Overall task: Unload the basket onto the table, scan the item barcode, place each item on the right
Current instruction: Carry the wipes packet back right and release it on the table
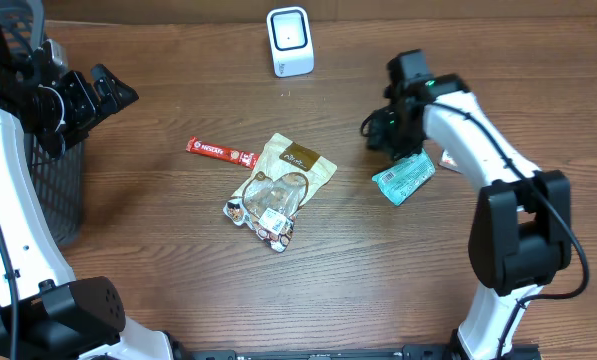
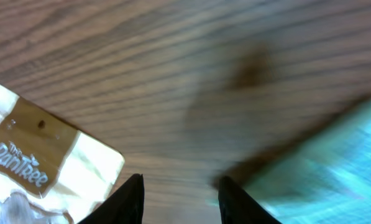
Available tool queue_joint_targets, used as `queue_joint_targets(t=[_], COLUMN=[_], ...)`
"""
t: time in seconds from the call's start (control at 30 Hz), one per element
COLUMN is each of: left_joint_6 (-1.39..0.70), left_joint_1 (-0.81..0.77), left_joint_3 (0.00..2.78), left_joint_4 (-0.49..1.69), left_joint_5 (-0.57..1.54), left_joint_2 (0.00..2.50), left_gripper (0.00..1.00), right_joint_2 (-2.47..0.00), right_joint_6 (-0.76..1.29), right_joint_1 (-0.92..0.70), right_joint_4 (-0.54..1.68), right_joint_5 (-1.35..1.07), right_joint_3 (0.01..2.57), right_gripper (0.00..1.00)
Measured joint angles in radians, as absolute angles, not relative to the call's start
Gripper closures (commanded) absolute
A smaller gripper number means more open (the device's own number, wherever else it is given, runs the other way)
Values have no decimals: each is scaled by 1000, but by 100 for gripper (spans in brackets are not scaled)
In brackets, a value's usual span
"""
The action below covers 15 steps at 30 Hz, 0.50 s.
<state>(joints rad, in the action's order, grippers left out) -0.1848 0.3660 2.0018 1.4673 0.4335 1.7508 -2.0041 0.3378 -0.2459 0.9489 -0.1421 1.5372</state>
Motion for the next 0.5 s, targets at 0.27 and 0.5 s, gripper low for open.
queue_joint_targets(t=[0.27,0.5], left_joint_6=[-185,-185], left_joint_1=[366,366], left_joint_3=[2002,2002], left_joint_4=[1467,1467], left_joint_5=[434,434], left_joint_2=[1751,1751], left_gripper=[0,0], right_joint_2=[-2004,-2005], right_joint_6=[439,479], right_joint_1=[-322,-285], right_joint_4=[849,1011], right_joint_5=[-35,107], right_joint_3=[1394,1385], right_gripper=[61,60])
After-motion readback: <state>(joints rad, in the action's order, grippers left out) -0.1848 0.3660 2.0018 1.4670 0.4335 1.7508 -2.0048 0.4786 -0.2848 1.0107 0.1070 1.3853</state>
